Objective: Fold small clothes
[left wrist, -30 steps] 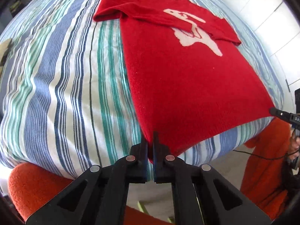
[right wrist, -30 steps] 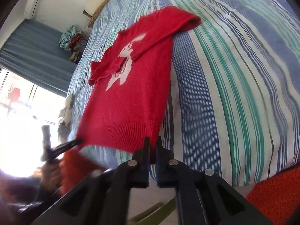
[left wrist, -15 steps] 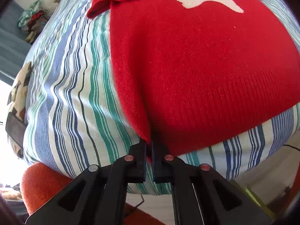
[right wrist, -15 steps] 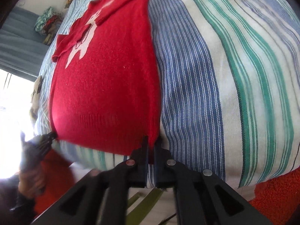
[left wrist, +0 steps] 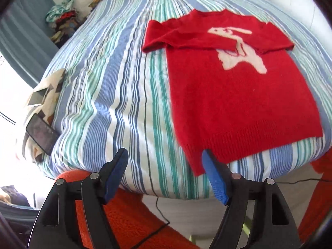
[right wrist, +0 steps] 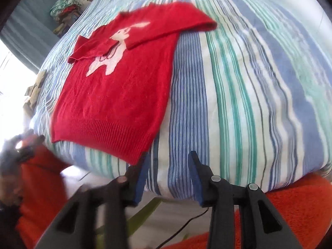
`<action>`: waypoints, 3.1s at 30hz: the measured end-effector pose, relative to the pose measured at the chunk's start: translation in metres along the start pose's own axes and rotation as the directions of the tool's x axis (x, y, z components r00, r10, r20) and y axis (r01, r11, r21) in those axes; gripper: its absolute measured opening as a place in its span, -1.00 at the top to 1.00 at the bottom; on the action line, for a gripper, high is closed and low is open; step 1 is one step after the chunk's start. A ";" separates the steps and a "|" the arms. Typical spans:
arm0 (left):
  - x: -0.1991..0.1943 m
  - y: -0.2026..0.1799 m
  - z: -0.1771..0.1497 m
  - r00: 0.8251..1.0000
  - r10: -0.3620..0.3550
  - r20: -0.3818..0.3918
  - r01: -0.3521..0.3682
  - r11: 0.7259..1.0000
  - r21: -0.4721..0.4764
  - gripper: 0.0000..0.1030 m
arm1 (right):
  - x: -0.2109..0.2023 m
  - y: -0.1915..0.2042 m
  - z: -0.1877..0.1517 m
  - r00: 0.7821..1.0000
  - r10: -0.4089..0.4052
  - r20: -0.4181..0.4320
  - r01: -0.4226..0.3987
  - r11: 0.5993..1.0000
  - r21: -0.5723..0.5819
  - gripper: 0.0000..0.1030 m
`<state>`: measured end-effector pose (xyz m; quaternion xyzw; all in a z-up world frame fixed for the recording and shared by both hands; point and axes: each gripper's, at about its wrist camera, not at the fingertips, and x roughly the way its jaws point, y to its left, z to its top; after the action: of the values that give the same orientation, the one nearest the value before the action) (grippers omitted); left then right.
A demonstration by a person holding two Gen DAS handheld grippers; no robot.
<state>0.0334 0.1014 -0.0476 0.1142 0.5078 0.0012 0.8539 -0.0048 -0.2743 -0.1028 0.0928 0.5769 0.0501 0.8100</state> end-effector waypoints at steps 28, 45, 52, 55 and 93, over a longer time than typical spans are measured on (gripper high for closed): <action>0.076 -0.072 -0.003 0.993 -0.104 0.055 0.101 0.993 0.059 -0.90 | 0.151 0.121 0.196 0.979 -0.171 0.111 0.202 0.730 -0.653 -0.02; 0.080 -0.074 0.000 0.996 -0.077 0.050 0.075 0.997 0.035 -0.94 | -0.016 -0.281 0.149 0.921 -0.197 0.335 0.039 0.905 0.424 0.85; 0.079 -0.074 -0.002 0.997 -0.056 0.060 0.054 0.998 0.035 -0.94 | 0.006 -0.323 0.120 0.923 -0.086 0.374 -0.144 0.825 0.546 0.79; 0.079 -0.075 -0.003 0.996 -0.051 0.067 0.048 0.998 0.037 -0.95 | 0.016 -0.334 0.108 0.911 -0.012 0.413 -0.253 0.775 0.579 0.49; -0.011 -0.081 0.125 0.950 -0.220 0.224 0.144 0.939 0.313 -0.99 | -0.122 -0.254 0.048 0.685 -0.489 0.540 0.149 0.820 0.553 -0.46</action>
<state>0.1271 -0.0027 0.0032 0.1907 0.3966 -0.1682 0.8821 -0.0065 -0.5506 -0.0273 0.1905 0.2534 -0.2729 0.9083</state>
